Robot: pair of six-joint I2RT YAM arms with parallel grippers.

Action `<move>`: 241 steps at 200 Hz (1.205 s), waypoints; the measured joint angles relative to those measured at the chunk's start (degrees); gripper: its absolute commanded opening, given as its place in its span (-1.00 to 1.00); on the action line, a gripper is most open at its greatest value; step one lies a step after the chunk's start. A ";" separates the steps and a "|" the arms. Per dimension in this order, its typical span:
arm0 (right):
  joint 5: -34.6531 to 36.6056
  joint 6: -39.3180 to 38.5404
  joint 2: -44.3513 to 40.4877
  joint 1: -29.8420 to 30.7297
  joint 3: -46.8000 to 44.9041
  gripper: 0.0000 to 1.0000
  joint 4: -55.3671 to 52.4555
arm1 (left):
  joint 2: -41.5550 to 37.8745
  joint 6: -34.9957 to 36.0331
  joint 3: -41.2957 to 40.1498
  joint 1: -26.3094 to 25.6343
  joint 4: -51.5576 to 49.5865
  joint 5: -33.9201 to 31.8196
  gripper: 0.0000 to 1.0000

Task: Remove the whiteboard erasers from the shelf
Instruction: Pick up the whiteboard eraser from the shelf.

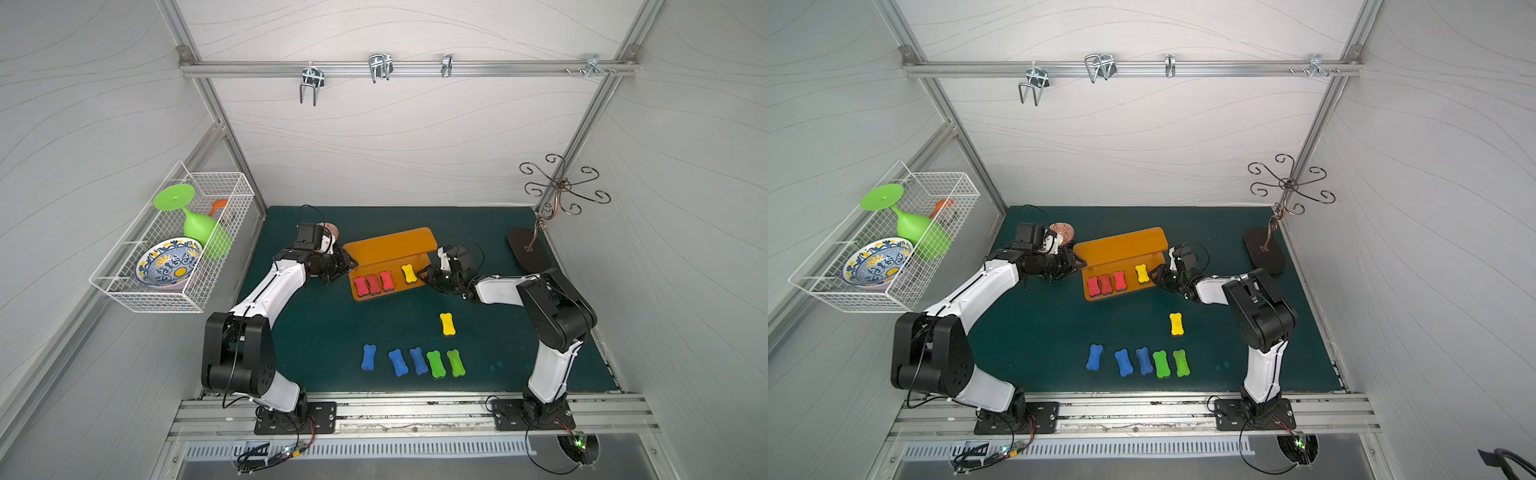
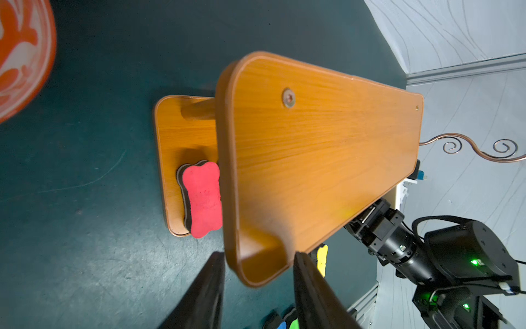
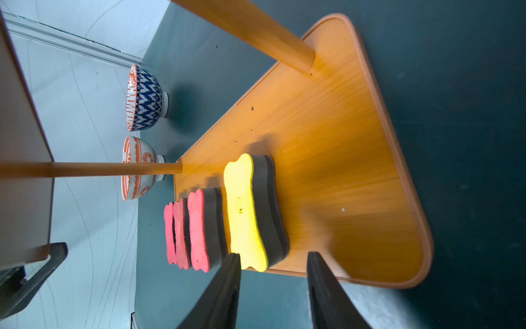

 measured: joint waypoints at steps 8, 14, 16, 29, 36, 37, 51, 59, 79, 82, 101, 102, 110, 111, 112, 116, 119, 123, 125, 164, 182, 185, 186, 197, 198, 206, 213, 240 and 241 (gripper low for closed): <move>0.09 0.00 0.35 0.24 0.13 -0.15 0.13 | 0.00 -0.17 -0.04 0.00 0.28 0.13 -0.14; 0.09 0.02 0.66 0.31 0.22 -0.15 0.24 | 0.00 -0.33 -0.09 0.00 0.42 0.17 -0.14; 0.09 0.02 0.76 0.35 0.24 -0.15 0.31 | 0.00 -0.33 -0.11 0.00 0.44 0.17 -0.14; 0.09 0.09 1.36 0.50 0.50 -0.14 0.39 | 0.00 -0.61 -0.26 0.00 0.70 0.22 -0.14; 0.07 0.26 1.70 0.57 0.68 -0.15 0.57 | 0.00 -0.70 -0.37 0.00 0.83 0.24 -0.14; 0.04 0.28 1.73 0.57 0.70 -0.15 0.57 | 0.00 -0.70 -0.39 0.00 0.83 0.26 -0.14; 0.02 0.57 2.21 0.63 1.36 -0.14 0.74 | 0.00 -0.74 -0.50 0.00 0.87 0.35 -0.14; 0.02 0.70 2.47 0.68 1.70 -0.14 0.76 | 0.00 -0.74 -0.52 0.00 0.85 0.37 -0.14; 0.02 0.96 3.06 0.68 2.43 -0.14 0.76 | 0.00 -0.74 -0.55 0.00 0.90 0.42 -0.14; 0.02 0.96 3.10 0.68 2.49 -0.14 0.79 | 0.00 -0.74 -0.55 0.00 0.90 0.42 -0.14; -0.04 0.94 3.58 0.68 3.21 -0.12 0.61 | 0.00 -0.74 -0.55 0.00 0.96 0.42 -0.14; -0.04 0.94 3.61 0.68 3.26 -0.12 0.63 | 0.00 -0.76 -0.55 0.00 0.98 0.42 -0.14; -0.11 0.94 3.87 0.70 3.65 -0.12 0.63 | 0.00 -0.74 -0.55 0.00 1.07 0.42 -0.14; -0.11 0.94 3.89 0.70 3.67 -0.12 0.63 | 0.00 -0.76 -0.55 0.00 1.07 0.42 -0.14; -0.13 0.94 3.96 0.72 3.74 -0.12 0.61 | 0.00 -0.74 -0.55 0.00 1.07 0.42 -0.14; -0.15 0.94 4.07 0.72 3.91 -0.12 0.59 | 0.00 -0.76 -0.55 0.00 1.09 0.42 -0.14; -0.17 0.94 4.20 0.74 4.07 -0.12 0.59 | 0.00 -0.74 -0.55 0.00 1.09 0.42 -0.14; -0.17 0.94 4.31 0.79 4.20 -0.12 0.59 | 0.00 -0.76 -0.55 0.00 1.09 0.42 -0.14; -0.20 0.92 4.42 0.79 4.26 -0.12 0.59 | 0.00 -0.74 -0.55 0.00 1.09 0.42 -0.14; -0.52 0.61 5.01 1.05 4.68 -0.23 0.74 | 0.02 -0.76 -0.55 0.00 1.18 0.42 -0.14; -0.59 0.04 5.01 1.16 4.59 -0.36 0.48 | 0.02 -0.74 -0.55 0.00 1.20 0.42 -0.14; -0.61 -0.26 5.01 1.20 4.55 -0.39 0.42 | 0.02 -0.74 -0.55 0.00 1.20 0.42 -0.14; -0.61 -0.17 5.01 1.20 4.55 -0.40 0.39 | 0.02 -0.74 -0.55 0.00 1.20 0.42 -0.14; -0.61 -0.63 5.01 1.29 4.33 -0.47 0.28 | 0.02 -0.74 -0.55 0.00 1.22 0.42 -0.14; -0.59 -0.70 5.01 1.29 4.33 -0.48 0.28 | 0.02 -0.74 -0.55 0.00 1.22 0.42 -0.14; -0.63 -0.79 5.01 1.33 4.26 -0.54 0.35 | 0.02 -0.74 -0.55 0.00 1.22 0.42 -0.14; -0.63 -1.01 5.01 1.38 4.26 -0.60 0.39 | 0.02 -0.74 -0.55 0.00 1.22 0.39 -0.14; -1.01 -1.95 4.94 1.40 4.26 -0.78 0.72 | 0.04 -0.74 -0.55 0.00 1.22 0.39 -0.14; -0.98 -1.90 4.94 1.40 4.26 -0.79 0.72 | 0.04 -0.74 -0.55 0.00 1.22 0.39 -0.14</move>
